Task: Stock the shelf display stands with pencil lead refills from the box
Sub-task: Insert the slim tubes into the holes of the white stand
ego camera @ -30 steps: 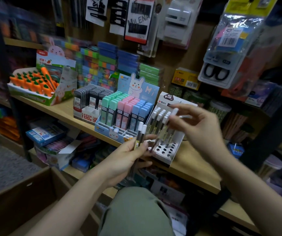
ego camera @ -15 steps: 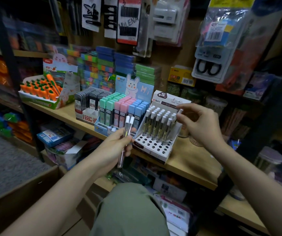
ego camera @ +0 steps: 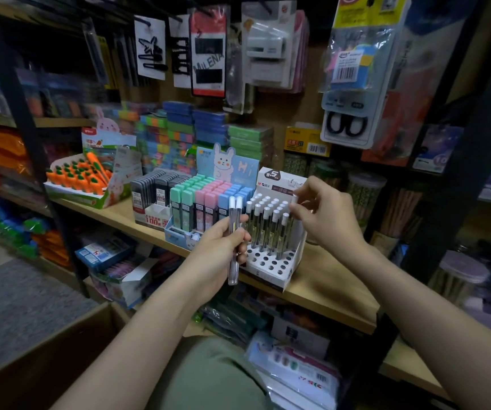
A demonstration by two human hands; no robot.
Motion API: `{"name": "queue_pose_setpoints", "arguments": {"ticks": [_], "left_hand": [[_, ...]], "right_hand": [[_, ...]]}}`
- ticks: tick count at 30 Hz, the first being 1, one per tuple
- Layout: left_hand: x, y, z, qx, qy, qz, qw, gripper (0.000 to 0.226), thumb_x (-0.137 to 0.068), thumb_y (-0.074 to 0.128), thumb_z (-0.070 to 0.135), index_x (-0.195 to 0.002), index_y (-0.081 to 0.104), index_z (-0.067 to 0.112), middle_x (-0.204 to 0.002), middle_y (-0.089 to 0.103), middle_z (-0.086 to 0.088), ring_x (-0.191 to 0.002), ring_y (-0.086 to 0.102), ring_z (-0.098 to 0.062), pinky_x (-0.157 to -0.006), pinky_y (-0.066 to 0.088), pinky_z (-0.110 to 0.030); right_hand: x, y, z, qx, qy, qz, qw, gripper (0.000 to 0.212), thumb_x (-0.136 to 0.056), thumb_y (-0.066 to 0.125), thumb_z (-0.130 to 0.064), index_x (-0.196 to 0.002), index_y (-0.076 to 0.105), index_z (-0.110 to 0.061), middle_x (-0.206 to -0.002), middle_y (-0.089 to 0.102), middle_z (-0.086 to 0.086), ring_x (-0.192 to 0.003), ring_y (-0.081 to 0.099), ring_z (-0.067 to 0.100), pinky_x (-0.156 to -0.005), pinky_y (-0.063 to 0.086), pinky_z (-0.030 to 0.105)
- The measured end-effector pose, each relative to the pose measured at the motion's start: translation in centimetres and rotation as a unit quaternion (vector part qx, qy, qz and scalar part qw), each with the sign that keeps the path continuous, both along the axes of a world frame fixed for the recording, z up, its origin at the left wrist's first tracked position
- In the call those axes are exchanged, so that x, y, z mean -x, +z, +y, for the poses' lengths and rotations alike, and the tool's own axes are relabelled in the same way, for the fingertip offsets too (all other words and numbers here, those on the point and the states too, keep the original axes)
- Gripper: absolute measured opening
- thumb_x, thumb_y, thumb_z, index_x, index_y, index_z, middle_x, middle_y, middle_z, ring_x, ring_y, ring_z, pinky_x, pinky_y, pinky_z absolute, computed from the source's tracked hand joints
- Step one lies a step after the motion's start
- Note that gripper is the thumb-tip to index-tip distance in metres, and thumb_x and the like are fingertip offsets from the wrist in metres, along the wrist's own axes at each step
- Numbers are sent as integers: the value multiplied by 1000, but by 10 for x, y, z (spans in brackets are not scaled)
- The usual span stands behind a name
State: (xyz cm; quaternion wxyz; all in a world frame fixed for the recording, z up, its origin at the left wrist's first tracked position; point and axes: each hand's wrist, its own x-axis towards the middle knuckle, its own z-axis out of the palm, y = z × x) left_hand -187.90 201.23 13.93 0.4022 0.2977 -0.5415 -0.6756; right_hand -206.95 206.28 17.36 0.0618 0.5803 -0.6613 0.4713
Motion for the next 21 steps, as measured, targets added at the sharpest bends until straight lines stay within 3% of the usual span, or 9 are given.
{"name": "queue_pose_setpoints", "arguments": {"ticks": [4, 7, 10, 13, 15, 18, 21], "left_hand": [[2, 6, 2, 12, 5, -11, 1000, 29, -101, 46, 6, -122, 59, 19, -83, 59, -1, -66, 48, -11, -55, 45, -21], [6, 15, 5, -7, 15, 33, 999, 30, -101, 45, 5, -124, 59, 16, -86, 60, -2, -66, 49, -10, -55, 45, -21], [8, 19, 8, -23, 41, 70, 996, 24, -101, 45, 5, -115, 61, 17, -86, 60, -2, -66, 48, -11, -56, 45, -23], [9, 12, 10, -2, 52, 51, 997, 19, -102, 46, 11, -104, 64, 12, -78, 61, 2, -63, 49, -9, -56, 46, -21], [10, 4, 12, 16, 50, 27, 998, 20, -102, 46, 14, -111, 64, 11, -76, 66, 7, -61, 51, -6, -54, 48, -19], [13, -9, 17, 5, 19, 36, 999, 22, -101, 46, 13, -119, 59, 14, -96, 74, 4, -65, 53, -7, -58, 49, -20], [15, -18, 17, -12, -10, 52, 999, 24, -100, 49, 12, -121, 59, 14, -100, 74, -1, -70, 57, -9, -62, 50, -21]], "right_hand": [[0, 2, -1, -2, -13, 22, 1000, 14, -83, 76, -16, -90, 63, -16, -83, 68, -5, -78, 66, 8, -71, 57, 24], [-1, 1, -2, 1, -24, 30, 999, 13, -83, 76, -14, -89, 65, -14, -84, 68, -4, -77, 65, 9, -68, 51, 15], [-2, -5, 0, -10, -20, 48, 999, 10, -81, 76, -12, -84, 67, -13, -81, 68, -4, -75, 64, 8, -72, 56, 25], [-2, -11, 3, 1, -8, 73, 997, 7, -83, 75, -11, -90, 72, -11, -89, 64, -2, -74, 61, 3, -73, 55, 21], [0, -13, 2, 8, -7, 82, 997, 10, -85, 74, -13, -95, 74, -9, -96, 57, 0, -77, 62, 8, -76, 55, 25], [2, -12, 1, 1, -14, 115, 993, 12, -87, 72, -14, -96, 74, -7, -98, 56, 4, -82, 63, 21, -76, 56, 41], [3, -11, 3, -29, -14, 166, 986, 14, -87, 71, -13, -100, 75, -10, -98, 58, 4, -83, 61, 20, -75, 56, 41]]}}
